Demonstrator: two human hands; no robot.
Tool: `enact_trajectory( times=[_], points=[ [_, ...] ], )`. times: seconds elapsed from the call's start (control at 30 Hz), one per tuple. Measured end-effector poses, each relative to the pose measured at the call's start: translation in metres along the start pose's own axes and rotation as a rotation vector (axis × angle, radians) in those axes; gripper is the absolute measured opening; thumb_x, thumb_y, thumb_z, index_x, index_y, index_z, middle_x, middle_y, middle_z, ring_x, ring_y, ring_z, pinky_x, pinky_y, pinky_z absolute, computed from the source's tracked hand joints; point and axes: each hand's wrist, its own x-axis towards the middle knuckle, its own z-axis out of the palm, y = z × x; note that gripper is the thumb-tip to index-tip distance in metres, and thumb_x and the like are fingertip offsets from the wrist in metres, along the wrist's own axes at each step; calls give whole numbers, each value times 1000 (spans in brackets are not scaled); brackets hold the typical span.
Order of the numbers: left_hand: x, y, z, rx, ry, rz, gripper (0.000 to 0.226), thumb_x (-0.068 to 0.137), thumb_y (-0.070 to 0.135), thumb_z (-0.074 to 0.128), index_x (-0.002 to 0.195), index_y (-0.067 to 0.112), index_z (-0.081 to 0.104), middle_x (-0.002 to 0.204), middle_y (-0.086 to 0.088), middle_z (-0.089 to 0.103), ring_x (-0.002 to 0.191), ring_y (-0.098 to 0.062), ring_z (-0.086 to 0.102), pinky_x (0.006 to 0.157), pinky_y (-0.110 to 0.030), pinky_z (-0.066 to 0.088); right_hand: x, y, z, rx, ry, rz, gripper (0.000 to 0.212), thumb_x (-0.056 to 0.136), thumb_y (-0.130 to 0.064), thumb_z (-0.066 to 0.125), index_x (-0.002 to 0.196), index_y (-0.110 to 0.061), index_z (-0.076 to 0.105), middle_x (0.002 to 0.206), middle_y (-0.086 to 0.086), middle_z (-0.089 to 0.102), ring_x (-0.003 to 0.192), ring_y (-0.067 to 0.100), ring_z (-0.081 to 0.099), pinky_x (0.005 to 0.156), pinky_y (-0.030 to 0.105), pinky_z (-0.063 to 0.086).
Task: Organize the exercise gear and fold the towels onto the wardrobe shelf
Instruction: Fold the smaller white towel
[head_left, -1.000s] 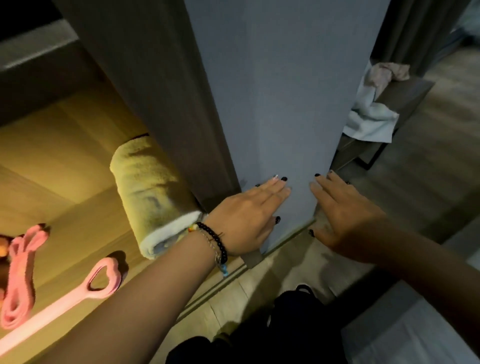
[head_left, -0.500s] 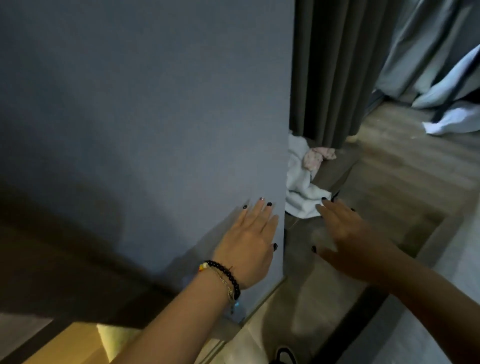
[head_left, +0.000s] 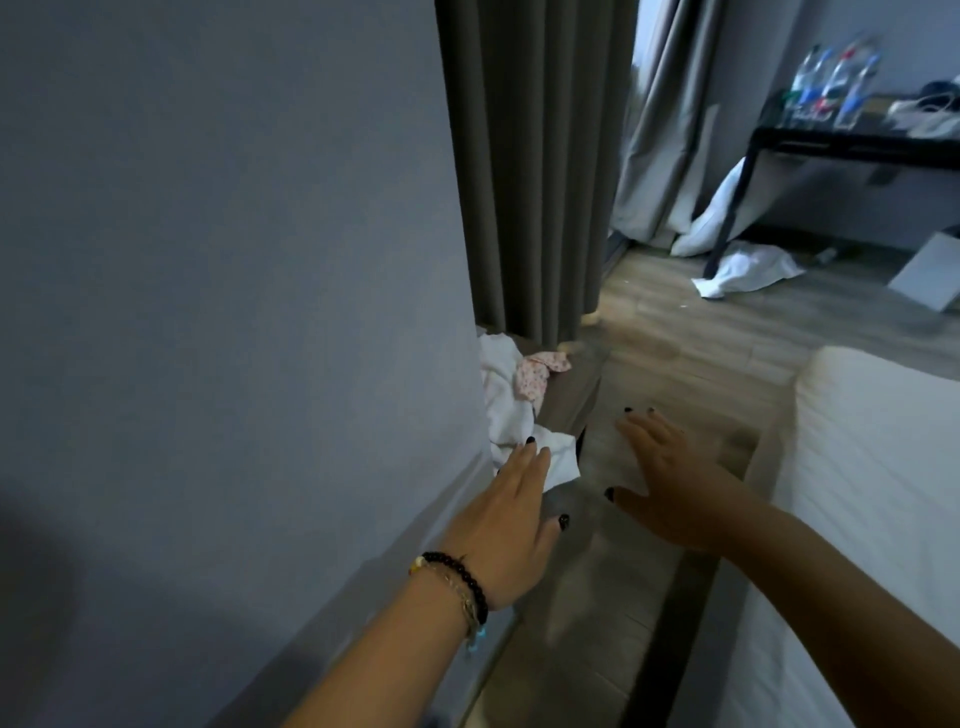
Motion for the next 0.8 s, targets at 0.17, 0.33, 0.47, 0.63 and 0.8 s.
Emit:
enact_trajectory(
  times=[0.17,0.33,0.47,0.63,0.8],
  points=[
    [36,-2,4,-113,30,53,72,100,40,38,151,24,-10,159,8,-16,144,-4,-19,119,-24,0,23,23,-2,-14,-50,77,87,92,-47,53,153,-18,-2,161,4,-5,147,24,-9,118,39,5],
    [112,-6,18,-142,61,5,72,100,43,38,153,22,-6,155,15,-16,142,-1,-22,121,-29,2,82,60,-21,-41,-53,45,85,92,-48,53,153,-19,2,161,3,-2,148,24,-7,118,39,8],
    [181,-15,28,-171,97,-83,71,100,42,38,153,19,-4,153,16,-12,139,1,-22,117,-20,-2,147,96,-35,-80,-114,-20,84,93,-47,53,153,-19,2,161,5,-4,147,25,-7,118,40,6],
    [260,-30,43,-208,129,-305,73,100,40,39,152,17,-7,150,13,-19,141,-4,-20,113,-18,-8,221,140,-51,-132,-207,-139,81,94,-45,51,153,-18,4,161,7,-3,148,27,-6,119,42,7],
    [318,-49,57,-371,124,-591,83,98,30,48,151,15,-14,161,-9,-9,148,-20,-4,120,-31,6,286,166,-46,-137,-298,-226,79,95,-44,49,153,-15,3,161,9,-3,148,28,-5,119,42,6]
  ],
)
